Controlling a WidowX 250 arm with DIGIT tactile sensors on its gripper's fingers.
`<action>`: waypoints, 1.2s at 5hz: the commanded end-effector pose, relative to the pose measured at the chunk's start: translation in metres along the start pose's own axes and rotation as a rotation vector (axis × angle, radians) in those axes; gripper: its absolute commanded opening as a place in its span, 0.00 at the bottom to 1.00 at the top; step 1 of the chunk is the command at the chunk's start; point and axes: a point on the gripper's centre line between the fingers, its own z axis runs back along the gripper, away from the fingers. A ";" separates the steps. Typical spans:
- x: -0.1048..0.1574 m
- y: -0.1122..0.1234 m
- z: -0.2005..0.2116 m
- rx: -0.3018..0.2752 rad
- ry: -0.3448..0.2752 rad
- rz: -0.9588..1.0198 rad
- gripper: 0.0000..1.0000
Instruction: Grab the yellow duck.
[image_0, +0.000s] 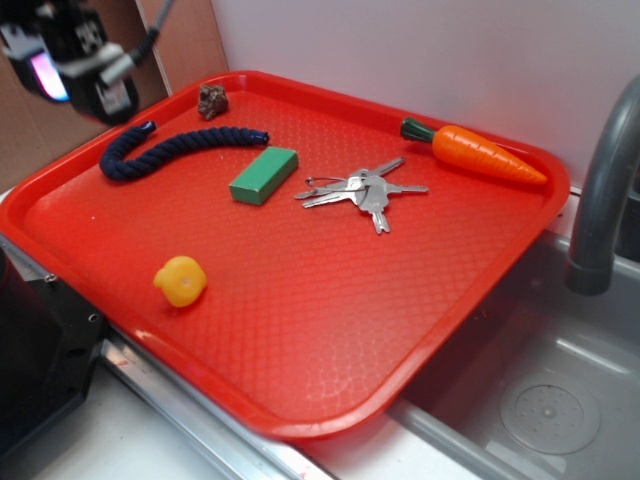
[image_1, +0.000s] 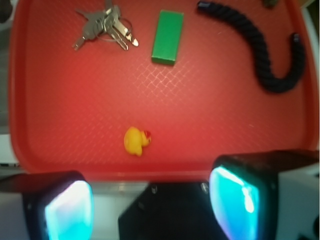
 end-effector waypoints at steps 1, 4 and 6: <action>-0.022 -0.003 -0.093 0.026 0.023 -0.157 1.00; -0.030 -0.003 -0.129 0.086 0.083 -0.265 1.00; -0.017 -0.001 -0.129 0.126 0.090 -0.260 0.00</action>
